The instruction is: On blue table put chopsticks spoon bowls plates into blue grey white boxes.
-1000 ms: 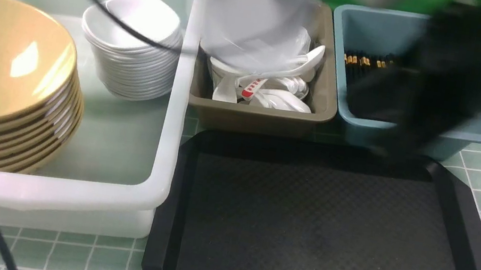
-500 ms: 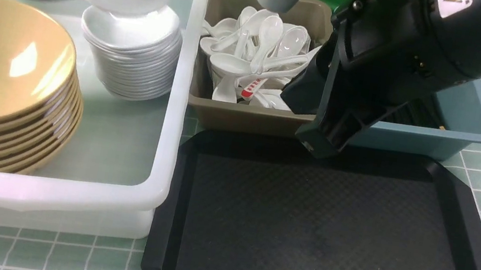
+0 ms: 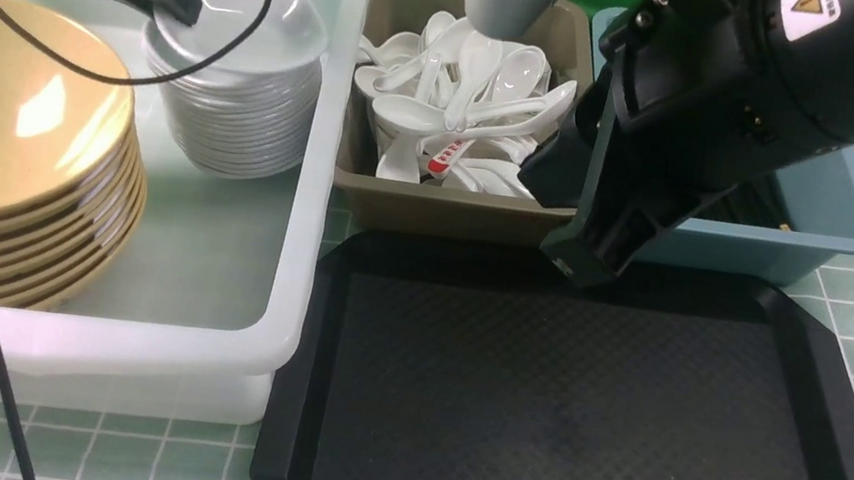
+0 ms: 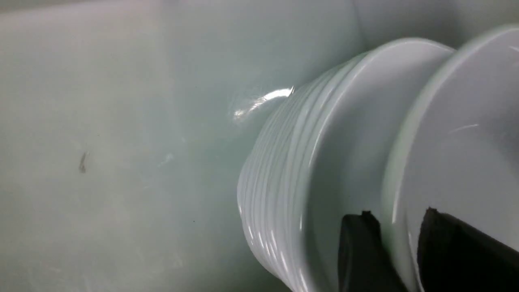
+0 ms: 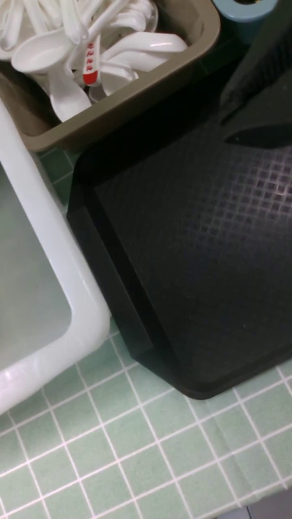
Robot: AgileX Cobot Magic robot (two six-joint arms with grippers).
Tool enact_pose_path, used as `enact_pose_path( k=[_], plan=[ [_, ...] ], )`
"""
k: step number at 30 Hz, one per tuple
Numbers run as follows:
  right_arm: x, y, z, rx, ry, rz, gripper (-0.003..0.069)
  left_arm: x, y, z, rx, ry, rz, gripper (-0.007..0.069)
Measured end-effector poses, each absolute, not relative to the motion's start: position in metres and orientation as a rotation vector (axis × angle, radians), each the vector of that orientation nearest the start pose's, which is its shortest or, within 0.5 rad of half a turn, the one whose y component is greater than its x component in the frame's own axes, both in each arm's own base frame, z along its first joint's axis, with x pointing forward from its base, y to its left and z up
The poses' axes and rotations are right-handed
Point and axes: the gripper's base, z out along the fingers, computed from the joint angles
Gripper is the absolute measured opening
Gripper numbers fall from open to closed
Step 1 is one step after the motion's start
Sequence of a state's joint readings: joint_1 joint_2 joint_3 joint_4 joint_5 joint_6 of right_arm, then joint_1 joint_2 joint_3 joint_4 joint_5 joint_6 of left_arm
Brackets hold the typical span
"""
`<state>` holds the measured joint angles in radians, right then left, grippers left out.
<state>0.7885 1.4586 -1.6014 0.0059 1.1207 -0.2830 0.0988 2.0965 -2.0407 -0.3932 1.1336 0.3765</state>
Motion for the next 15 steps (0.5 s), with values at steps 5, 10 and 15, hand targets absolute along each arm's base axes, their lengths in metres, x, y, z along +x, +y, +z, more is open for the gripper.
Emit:
enact_pose_path(
  k=[5, 10, 15],
  plan=[
    [0.213, 0.214, 0.414, -1.273, 2.146, 0.214, 0.0059, 0.461, 0.014, 0.325, 0.289, 2.523, -0.332, 0.0417],
    [0.211, 0.212, 0.412, -1.282, 2.19, 0.207, 0.0064, 0.444, 0.011, 0.372, 0.303, 2.459, -0.319, 0.0517],
    [0.203, 0.203, 0.419, -1.267, 2.203, 0.2, 0.0067, 0.399, 0.002, 0.449, 0.291, 2.308, -0.199, 0.0444]
  ],
)
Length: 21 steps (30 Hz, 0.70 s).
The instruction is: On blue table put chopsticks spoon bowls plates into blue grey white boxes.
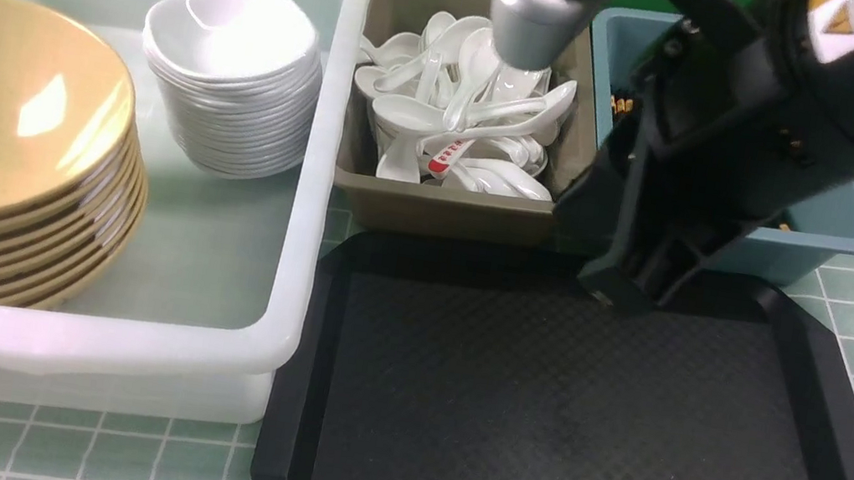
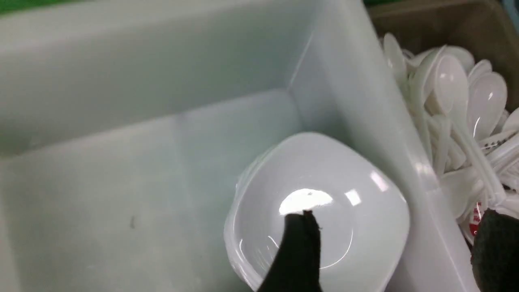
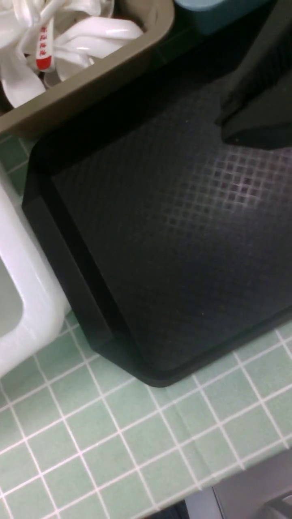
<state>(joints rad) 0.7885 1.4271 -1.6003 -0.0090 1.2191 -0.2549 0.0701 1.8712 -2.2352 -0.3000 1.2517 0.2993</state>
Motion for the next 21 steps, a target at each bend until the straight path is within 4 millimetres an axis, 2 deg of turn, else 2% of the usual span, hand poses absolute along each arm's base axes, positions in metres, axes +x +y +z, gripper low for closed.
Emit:
enact_pose_path(
  k=[1, 2, 3, 4, 5, 7, 9, 12, 15, 17, 21],
  plan=[
    [0.197, 0.197, 0.424, -1.248, 2.193, 0.205, 0.0068, 0.38, 0.002, 0.468, 0.285, 2.277, -0.118, 0.0384],
    [0.194, 0.194, 0.426, -1.238, 2.188, 0.209, 0.0068, 0.371, 0.001, 0.477, 0.283, 2.258, -0.093, 0.0356],
    [0.189, 0.188, 0.428, -1.227, 2.182, 0.215, 0.0068, 0.356, 0.001, 0.488, 0.271, 2.243, -0.054, 0.0286],
    [0.188, 0.187, 0.43, -1.224, 2.177, 0.217, 0.0068, 0.357, 0.0, 0.486, 0.272, 2.249, -0.05, 0.0286],
    [0.181, 0.181, 0.43, -1.211, 2.165, 0.223, 0.0068, 0.337, -0.001, 0.493, 0.273, 2.246, -0.017, 0.0193],
    [0.169, 0.169, 0.431, -1.164, 2.126, 0.249, 0.0068, 0.314, -0.004, 0.495, 0.283, 2.256, -0.008, 0.0078],
    [0.162, 0.162, 0.427, -1.146, 2.108, 0.259, 0.0068, 0.291, -0.006, 0.493, 0.292, 2.274, -0.01, 0.0031],
    [0.144, 0.144, 0.423, -1.085, 2.023, 0.294, 0.0069, 0.241, -0.008, 0.478, 0.299, 2.313, -0.019, -0.0002],
    [0.123, 0.122, 0.412, -1.006, 1.907, 0.341, 0.0071, 0.189, -0.009, 0.457, 0.284, 2.274, -0.025, -0.0006],
    [0.112, 0.111, 0.403, -0.957, 1.818, 0.368, 0.0071, 0.148, -0.01, 0.432, 0.273, 2.22, -0.034, -0.0006],
    [0.096, 0.097, 0.387, -0.868, 1.695, 0.431, 0.0073, 0.09, -0.011, 0.383, 0.244, 2.102, -0.03, -0.0006]
  ],
)
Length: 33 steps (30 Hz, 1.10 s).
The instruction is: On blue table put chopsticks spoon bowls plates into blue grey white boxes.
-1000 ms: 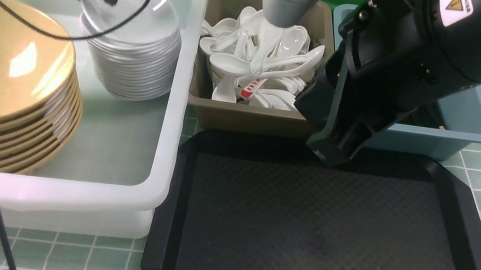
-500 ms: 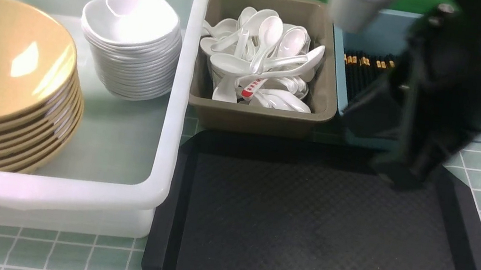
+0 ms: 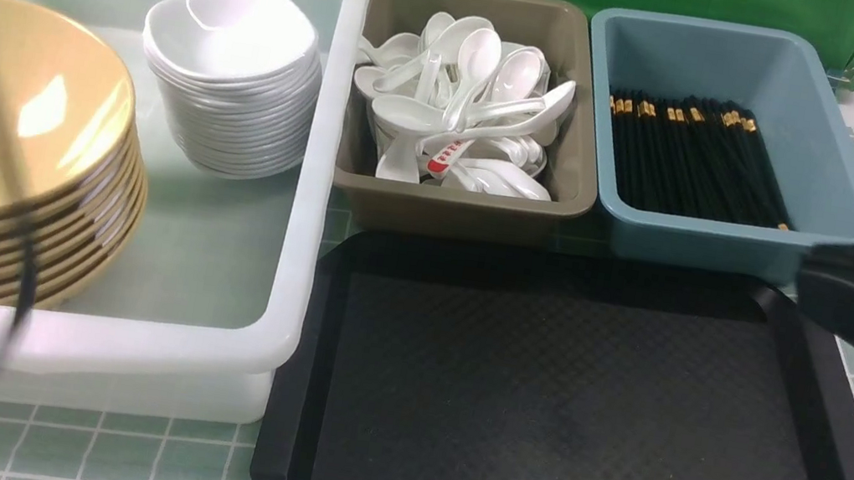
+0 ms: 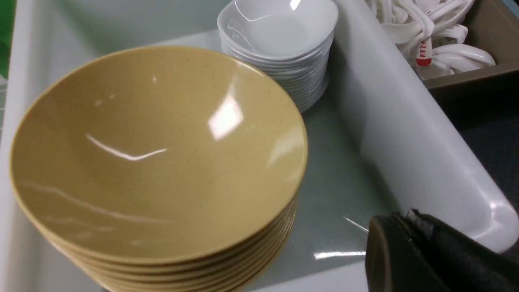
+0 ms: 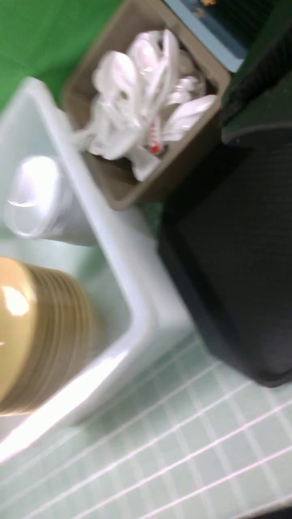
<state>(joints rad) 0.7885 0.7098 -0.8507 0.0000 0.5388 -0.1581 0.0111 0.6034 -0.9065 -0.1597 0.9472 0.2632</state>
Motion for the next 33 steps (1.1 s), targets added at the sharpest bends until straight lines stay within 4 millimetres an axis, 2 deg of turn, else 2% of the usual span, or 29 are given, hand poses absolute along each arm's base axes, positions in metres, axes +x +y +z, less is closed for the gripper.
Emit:
enact_pose_path(
  k=[2, 5, 6, 9, 11, 14, 33],
  plan=[
    [0.091, 0.092, 0.377, -0.836, 1.652, 0.459, 0.0073, 0.06, -0.01, 0.356, 0.226, 2.009, -0.013, -0.0006],
    [0.087, 0.089, 0.365, -0.807, 1.622, 0.483, 0.0076, 0.028, -0.009, 0.327, 0.177, 1.907, -0.014, -0.0006],
    [0.087, 0.089, 0.365, -0.807, 1.622, 0.483, 0.0076, 0.027, -0.009, 0.325, 0.172, 1.902, -0.017, -0.0006],
    [0.087, 0.089, 0.359, -0.798, 1.615, 0.49, 0.0078, 0.01, -0.007, 0.298, 0.119, 1.878, -0.013, -0.0006],
    [0.087, 0.089, 0.36, -0.794, 1.608, 0.493, 0.0078, 0.007, -0.006, 0.289, 0.104, 1.873, -0.011, -0.0006],
    [0.087, 0.089, 0.362, -0.785, 1.59, 0.497, 0.0078, 0.006, -0.006, 0.283, 0.096, 1.85, -0.008, -0.0006],
    [0.087, 0.089, 0.361, -0.782, 1.586, 0.498, 0.0105, 0.007, -0.005, 0.286, 0.093, 1.816, 0.0, -0.0006]
  ],
)
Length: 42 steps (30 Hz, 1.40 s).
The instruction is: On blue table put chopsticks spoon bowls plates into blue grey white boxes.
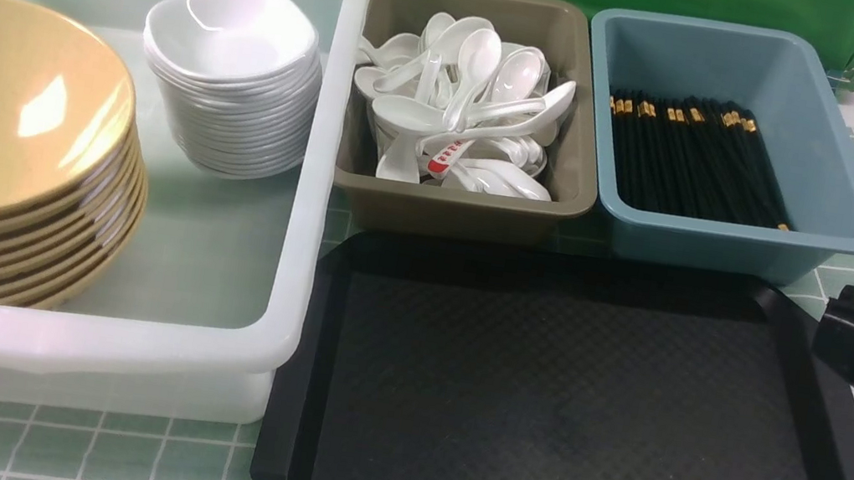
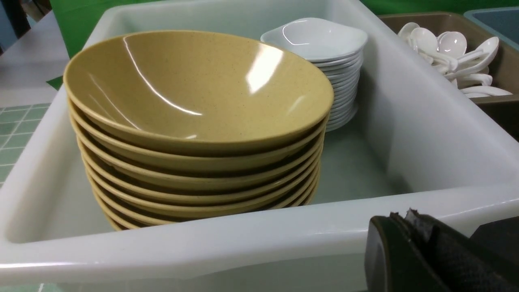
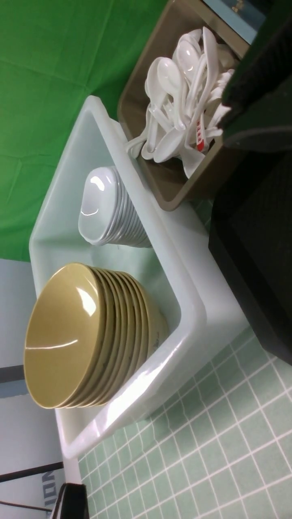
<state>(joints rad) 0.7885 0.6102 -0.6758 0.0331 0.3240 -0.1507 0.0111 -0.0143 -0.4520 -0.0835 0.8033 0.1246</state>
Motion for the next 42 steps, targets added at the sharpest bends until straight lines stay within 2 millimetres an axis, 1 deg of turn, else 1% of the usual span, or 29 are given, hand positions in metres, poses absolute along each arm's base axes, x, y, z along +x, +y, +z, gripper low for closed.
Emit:
enact_pose_path(
  k=[3, 5, 7, 8, 10, 12, 14, 15, 16, 17, 19, 20, 21, 23, 29, 42],
  plan=[
    [0.087, 0.089, 0.355, -0.78, 1.576, 0.49, 0.0107, 0.007, -0.005, 0.286, 0.093, 1.816, 0.0, -0.0006],
    [0.086, 0.083, 0.348, -0.781, 1.566, 0.449, 0.0103, 0.007, -0.005, 0.286, 0.093, 1.816, 0.0, -0.0006],
    [0.084, 0.071, 0.332, -0.74, 1.57, 0.385, 0.0055, 0.007, -0.005, 0.285, 0.093, 1.819, 0.0, -0.0006],
    [0.084, 0.067, 0.325, -0.716, 1.581, 0.356, 0.0045, 0.007, -0.005, 0.285, 0.093, 1.82, 0.0, -0.0006],
    [0.083, 0.055, 0.309, -0.643, 1.606, 0.293, 0.0036, 0.007, -0.005, 0.285, 0.094, 1.823, 0.0, -0.0006],
    [0.081, 0.039, 0.287, -0.51, 1.653, 0.215, 0.0035, 0.007, -0.005, 0.285, 0.094, 1.825, 0.0, -0.0006],
    [0.076, 0.021, 0.26, -0.329, 1.706, 0.119, 0.0035, 0.007, -0.005, 0.285, 0.094, 1.825, 0.001, -0.0006],
    [0.073, 0.016, 0.251, -0.267, 1.711, 0.088, 0.0035, 0.007, -0.005, 0.285, 0.094, 1.825, 0.001, -0.0006],
    [0.073, 0.014, 0.246, -0.243, 1.723, 0.07, 0.0035, 0.007, -0.005, 0.285, 0.094, 1.825, 0.001, -0.0006],
    [0.067, 0.006, 0.23, -0.142, 1.727, 0.01, 0.0035, 0.007, -0.005, 0.285, 0.094, 1.825, 0.001, -0.0006],
    [0.064, 0.002, 0.22, -0.095, 1.728, -0.027, 0.0035, 0.007, -0.005, 0.285, 0.094, 1.825, 0.001, -0.0006],
    [0.06, -0.002, 0.205, -0.031, 1.729, -0.067, 0.0035, 0.007, -0.005, 0.285, 0.094, 1.825, 0.001, -0.0006],
    [0.06, -0.002, 0.203, -0.027, 1.728, -0.073, 0.0035, 0.007, -0.005, 0.285, 0.094, 1.825, 0.001, -0.0006],
    [0.056, -0.006, 0.185, 0.054, 1.739, -0.078, 0.0035, 0.007, -0.005, 0.285, 0.094, 1.826, 0.002, -0.0006],
    [0.054, -0.007, 0.177, 0.094, 1.804, -0.077, 0.0035, 0.007, -0.005, 0.284, 0.095, 1.833, 0.002, -0.0006],
    [0.054, -0.007, 0.177, 0.096, 1.807, -0.079, 0.0035, 0.007, -0.005, 0.284, 0.095, 1.833, 0.002, -0.0006]
  ],
)
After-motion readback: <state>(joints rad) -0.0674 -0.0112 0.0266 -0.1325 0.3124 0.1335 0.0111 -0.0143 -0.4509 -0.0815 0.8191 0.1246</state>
